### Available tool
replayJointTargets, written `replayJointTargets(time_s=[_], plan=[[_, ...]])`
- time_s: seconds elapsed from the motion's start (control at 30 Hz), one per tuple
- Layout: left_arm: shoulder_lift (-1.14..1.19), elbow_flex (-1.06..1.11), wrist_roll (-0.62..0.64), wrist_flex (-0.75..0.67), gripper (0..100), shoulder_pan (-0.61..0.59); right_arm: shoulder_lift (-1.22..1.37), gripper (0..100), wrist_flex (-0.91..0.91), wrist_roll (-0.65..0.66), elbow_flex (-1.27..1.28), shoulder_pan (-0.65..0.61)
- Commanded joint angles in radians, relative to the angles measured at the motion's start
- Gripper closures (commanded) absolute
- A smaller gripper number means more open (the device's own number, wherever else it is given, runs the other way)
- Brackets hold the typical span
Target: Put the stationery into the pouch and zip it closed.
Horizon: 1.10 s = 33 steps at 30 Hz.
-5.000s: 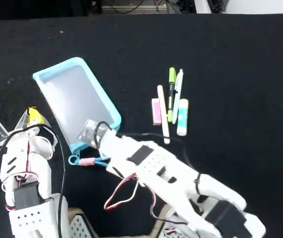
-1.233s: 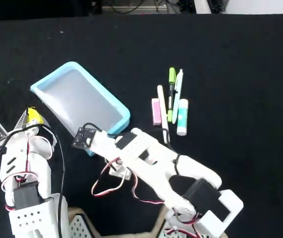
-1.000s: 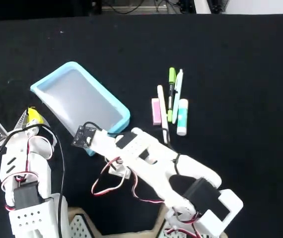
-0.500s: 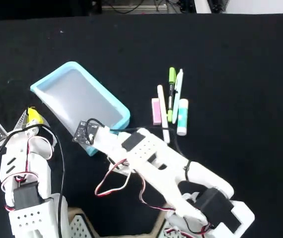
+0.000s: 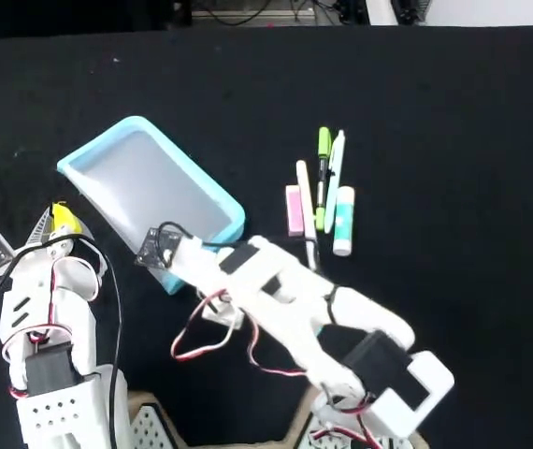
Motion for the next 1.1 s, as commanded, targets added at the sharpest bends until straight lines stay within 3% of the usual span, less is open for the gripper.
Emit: replayJointTargets(time_s=[0.0,0.1,0.4,0.5,0.77,0.9,1.0,1.07], plan=[[-0.005,-0.013,0.003,-0.021,97,-0.004,0.005,82.7,-0.015,0.015,-0.065,0.083],[-0.005,-0.013,0.003,-0.021,97,-0.004,0.005,98.8,-0.018,0.014,-0.068,0.097],[-0.005,-0.013,0.002,-0.021,97,0.002,-0.229,98.8,0.101,-0.017,-0.044,0.097],[-0.005,-0.008,-0.018,-0.023,97,0.056,-0.375,98.8,0.029,-0.091,0.041,0.1],[-0.005,0.035,-0.253,-0.021,97,0.331,-0.633,98.8,-0.236,-0.124,0.285,0.183],[-0.005,0.036,-0.259,-0.014,91,0.392,-0.716,98.8,-0.284,-0.141,0.331,0.215],[0.002,0.038,-0.259,-0.012,83,0.426,-0.774,98.8,-0.307,-0.239,0.349,0.249],[0.003,0.039,-0.261,-0.012,83,0.461,-0.811,98.8,-0.328,-0.29,0.371,0.267]])
